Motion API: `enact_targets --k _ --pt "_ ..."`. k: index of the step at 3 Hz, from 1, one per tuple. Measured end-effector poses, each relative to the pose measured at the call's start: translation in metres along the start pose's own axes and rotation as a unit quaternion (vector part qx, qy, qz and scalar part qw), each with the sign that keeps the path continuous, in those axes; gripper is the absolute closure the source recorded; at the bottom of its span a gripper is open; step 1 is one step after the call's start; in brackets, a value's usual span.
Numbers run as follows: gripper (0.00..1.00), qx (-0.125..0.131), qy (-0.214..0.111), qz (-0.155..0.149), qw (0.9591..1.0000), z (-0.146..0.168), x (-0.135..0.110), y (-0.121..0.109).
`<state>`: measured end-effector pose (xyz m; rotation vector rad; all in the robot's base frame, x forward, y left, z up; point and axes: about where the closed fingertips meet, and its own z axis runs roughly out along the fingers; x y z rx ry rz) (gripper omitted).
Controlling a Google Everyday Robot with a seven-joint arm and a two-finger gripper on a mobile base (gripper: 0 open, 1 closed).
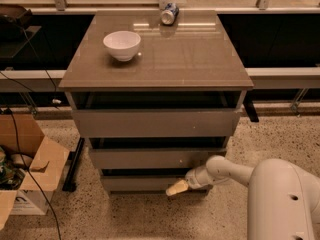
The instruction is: Open bottom drawer
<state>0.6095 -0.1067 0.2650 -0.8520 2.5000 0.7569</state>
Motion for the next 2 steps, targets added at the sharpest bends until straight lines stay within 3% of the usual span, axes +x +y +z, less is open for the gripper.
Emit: enact_targets --k 2 --pt "0.0 -0.011 -0.058 0.01 0.9982 0.024 -0.011 -0.04"
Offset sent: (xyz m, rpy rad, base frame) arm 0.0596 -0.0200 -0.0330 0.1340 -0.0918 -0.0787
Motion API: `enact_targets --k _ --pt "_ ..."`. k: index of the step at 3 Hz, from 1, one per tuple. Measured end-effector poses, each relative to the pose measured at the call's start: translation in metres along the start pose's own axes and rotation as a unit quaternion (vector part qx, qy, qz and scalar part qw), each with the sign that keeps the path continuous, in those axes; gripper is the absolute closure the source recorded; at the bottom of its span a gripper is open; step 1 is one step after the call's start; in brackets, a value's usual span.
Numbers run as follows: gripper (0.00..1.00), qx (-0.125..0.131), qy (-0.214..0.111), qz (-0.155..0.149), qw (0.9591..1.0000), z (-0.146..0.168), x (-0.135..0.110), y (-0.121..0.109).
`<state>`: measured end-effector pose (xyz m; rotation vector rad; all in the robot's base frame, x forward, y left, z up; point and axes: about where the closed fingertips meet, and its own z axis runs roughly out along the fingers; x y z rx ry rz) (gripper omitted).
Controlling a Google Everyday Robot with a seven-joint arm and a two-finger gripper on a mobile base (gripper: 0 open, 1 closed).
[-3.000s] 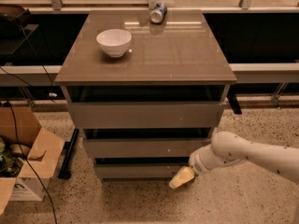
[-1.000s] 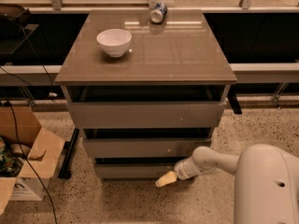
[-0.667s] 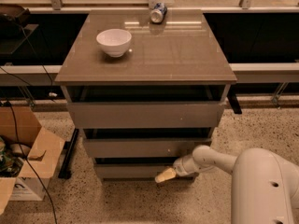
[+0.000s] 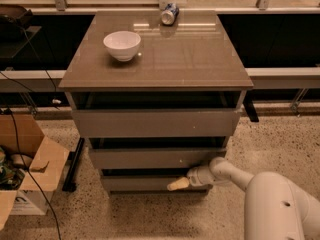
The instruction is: Open bottom drawer
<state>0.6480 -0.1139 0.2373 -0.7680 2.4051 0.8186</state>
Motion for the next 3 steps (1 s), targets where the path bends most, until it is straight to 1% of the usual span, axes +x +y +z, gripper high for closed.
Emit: enact_targets --k 1,2,3 --pt "0.0 0.0 0.0 0.0 1.0 0.0 0.001 0.001" --pt "0.19 -0.007 0.034 0.017 0.9992 0.007 0.026 0.007" --pt "0.42 -0.007 0.034 0.017 0.9992 0.005 0.022 0.007"
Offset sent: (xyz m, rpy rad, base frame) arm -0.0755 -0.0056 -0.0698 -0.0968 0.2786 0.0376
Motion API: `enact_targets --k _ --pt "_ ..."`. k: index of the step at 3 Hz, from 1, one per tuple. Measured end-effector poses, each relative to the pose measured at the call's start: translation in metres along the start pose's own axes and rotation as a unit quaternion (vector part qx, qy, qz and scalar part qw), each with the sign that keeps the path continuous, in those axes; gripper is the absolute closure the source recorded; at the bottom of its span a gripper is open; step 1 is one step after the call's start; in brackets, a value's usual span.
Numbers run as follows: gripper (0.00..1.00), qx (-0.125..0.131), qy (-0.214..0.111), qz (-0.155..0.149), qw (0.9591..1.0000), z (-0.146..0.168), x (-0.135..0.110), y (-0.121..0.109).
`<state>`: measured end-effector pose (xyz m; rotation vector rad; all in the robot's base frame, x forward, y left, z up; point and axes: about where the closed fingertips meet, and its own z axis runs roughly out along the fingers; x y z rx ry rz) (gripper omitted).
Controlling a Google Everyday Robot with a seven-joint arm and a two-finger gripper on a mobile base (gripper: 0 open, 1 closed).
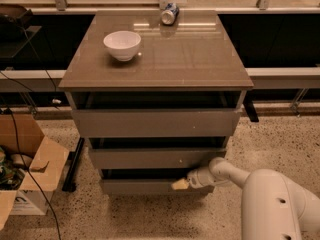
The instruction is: Open bottom drawer
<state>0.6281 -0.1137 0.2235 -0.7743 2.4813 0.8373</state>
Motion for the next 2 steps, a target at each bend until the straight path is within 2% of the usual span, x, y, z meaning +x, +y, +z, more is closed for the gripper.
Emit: enact_targets --k 1,2 --pt "0.45 0.0 0.0 0.0 1.0 -0.0015 -0.0021 0.0004" --pt "0.22 0.0 0.0 0.0 1.0 -0.0015 -0.0021 0.0004"
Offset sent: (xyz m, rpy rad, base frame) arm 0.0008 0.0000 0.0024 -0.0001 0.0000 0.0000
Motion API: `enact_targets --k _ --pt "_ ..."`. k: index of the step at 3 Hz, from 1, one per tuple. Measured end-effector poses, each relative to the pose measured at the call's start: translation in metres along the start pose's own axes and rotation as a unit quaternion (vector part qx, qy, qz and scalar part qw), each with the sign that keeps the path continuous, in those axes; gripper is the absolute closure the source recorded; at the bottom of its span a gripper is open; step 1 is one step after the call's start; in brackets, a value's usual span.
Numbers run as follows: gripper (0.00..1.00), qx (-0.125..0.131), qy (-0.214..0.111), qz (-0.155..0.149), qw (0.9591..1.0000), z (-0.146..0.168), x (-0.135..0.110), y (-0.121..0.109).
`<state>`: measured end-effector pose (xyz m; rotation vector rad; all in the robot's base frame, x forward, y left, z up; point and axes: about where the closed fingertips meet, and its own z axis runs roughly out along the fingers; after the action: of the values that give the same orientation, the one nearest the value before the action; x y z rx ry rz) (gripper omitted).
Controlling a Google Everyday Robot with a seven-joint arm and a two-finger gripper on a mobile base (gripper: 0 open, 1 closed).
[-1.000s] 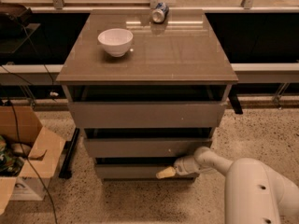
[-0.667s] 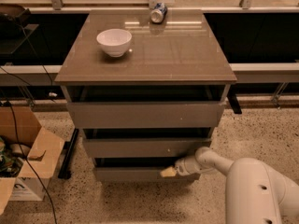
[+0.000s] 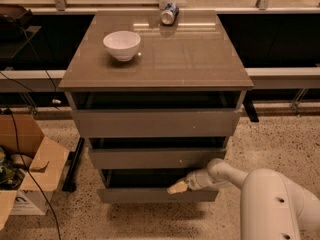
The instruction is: Open bottom drawer
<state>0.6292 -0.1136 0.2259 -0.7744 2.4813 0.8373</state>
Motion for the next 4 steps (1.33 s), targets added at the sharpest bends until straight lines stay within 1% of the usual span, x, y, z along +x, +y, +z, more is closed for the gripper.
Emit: enact_targets --k 1,2,3,4 --pt "0.01 0.0 0.0 0.0 1.0 0.0 0.0 0.0" --pt "0.0 0.014 0.013 -0.016 0.9997 0.001 -0.001 0.002" --pt "0.0 0.021 0.067 -0.037 0.9968 0.012 0.015 0.001" --pt "0.14 0.022 0.12 -0.05 0.9912 0.017 0.042 -0.001"
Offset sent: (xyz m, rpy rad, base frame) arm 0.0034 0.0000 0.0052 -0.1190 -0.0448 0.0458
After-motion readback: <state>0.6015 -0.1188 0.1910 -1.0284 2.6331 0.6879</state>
